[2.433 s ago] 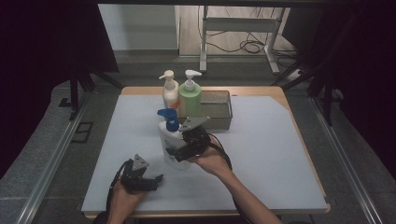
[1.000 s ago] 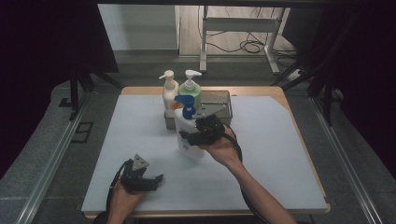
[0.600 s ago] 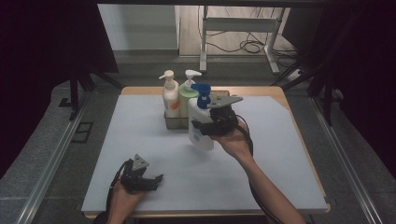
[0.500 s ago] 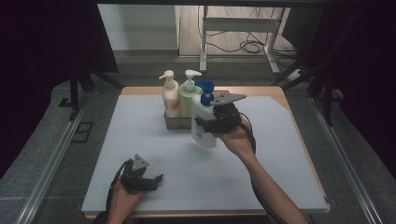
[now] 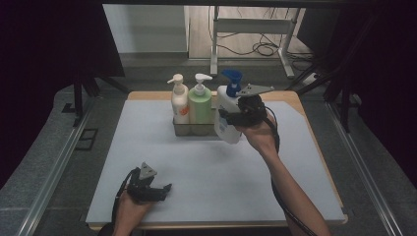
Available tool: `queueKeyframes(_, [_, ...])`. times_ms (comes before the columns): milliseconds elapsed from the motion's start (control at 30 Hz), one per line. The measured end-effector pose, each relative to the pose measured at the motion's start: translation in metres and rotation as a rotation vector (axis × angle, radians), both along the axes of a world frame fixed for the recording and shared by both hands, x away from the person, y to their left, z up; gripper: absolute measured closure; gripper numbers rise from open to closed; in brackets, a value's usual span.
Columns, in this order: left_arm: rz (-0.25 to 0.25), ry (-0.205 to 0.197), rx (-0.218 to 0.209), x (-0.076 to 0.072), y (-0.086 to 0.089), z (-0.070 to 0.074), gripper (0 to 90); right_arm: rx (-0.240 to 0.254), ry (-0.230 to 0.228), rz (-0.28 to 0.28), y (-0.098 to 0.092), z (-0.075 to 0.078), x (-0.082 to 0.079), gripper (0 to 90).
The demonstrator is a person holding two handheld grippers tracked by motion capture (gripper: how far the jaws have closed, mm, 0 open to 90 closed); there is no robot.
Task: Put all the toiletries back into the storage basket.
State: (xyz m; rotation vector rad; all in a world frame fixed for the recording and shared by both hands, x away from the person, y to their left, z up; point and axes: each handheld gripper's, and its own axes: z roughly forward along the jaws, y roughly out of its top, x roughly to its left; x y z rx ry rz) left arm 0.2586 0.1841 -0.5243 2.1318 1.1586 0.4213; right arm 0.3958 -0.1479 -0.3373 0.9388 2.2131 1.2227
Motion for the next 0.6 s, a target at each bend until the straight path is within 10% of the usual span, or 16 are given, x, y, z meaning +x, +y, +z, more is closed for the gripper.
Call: queueKeyframes(600, [-0.001,0.0,0.0,0.0,0.0,0.0,12.1,-0.024,-0.025,-0.103,0.0,0.008,0.036,38.3])
